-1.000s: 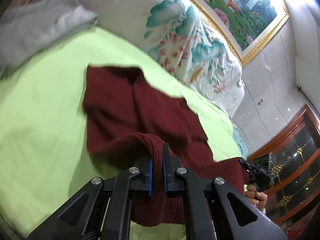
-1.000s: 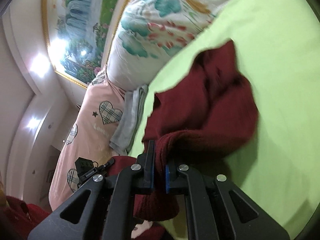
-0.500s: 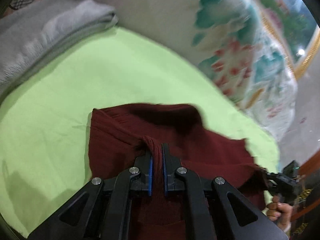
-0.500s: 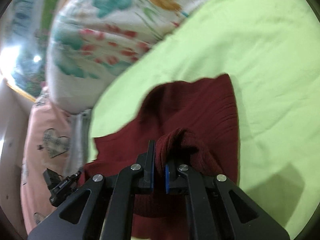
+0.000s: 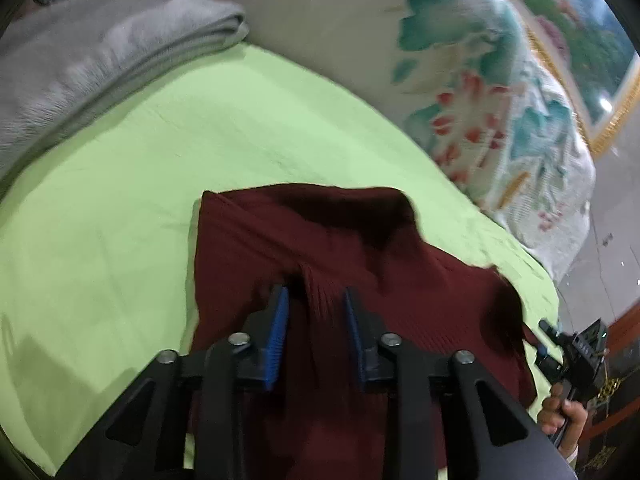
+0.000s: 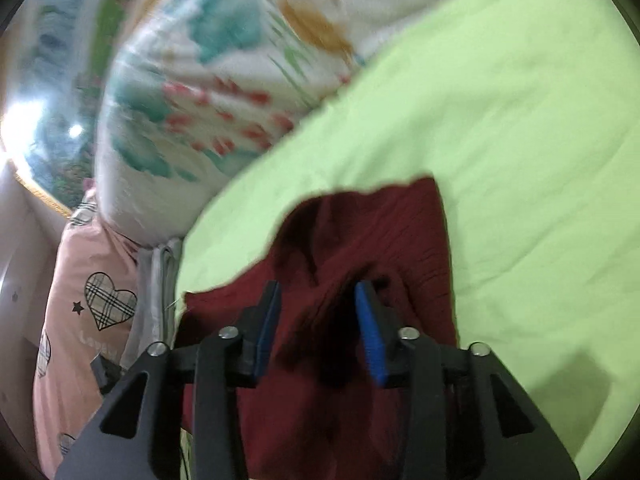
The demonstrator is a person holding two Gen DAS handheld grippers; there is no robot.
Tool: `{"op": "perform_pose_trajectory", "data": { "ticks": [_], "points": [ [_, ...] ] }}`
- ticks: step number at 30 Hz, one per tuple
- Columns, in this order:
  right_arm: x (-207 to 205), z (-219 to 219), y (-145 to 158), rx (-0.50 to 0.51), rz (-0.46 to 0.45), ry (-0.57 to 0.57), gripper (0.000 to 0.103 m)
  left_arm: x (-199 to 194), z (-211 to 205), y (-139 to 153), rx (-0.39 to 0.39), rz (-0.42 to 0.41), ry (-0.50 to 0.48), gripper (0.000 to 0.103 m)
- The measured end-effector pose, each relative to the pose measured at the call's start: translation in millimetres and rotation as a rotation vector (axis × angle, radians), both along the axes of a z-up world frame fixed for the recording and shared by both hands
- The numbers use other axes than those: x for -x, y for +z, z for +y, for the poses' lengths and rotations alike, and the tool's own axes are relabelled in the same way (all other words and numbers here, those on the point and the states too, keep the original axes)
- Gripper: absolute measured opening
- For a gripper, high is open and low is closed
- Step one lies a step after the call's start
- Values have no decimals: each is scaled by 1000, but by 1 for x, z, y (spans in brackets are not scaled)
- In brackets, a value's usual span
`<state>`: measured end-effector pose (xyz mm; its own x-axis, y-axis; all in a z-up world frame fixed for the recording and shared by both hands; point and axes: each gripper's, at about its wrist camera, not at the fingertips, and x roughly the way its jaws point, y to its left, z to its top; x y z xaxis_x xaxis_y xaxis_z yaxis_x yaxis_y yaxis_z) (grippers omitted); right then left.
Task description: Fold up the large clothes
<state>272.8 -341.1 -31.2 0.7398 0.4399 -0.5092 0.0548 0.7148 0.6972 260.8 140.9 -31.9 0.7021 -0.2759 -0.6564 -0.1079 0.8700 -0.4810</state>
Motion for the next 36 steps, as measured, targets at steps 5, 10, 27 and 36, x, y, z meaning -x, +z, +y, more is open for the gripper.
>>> {"op": "perform_pose_trajectory", "data": {
  "ticks": [5, 10, 27, 36],
  "points": [
    [16, 63, 19, 131, -65, 222, 42, 27, -55, 3, 45, -20, -171, 30],
    [0, 131, 4, 283, -27, 443, 42, 2, -120, -12, -56, 9, -321, 32],
    [-95, 24, -37, 257, 147, -61, 4, -81, -14, -46, -51, 60, -62, 2],
    [-76, 100, 18, 344, -5, 293, 15, -60, -5, -33, -106, 64, -39, 4]
  ]
}}
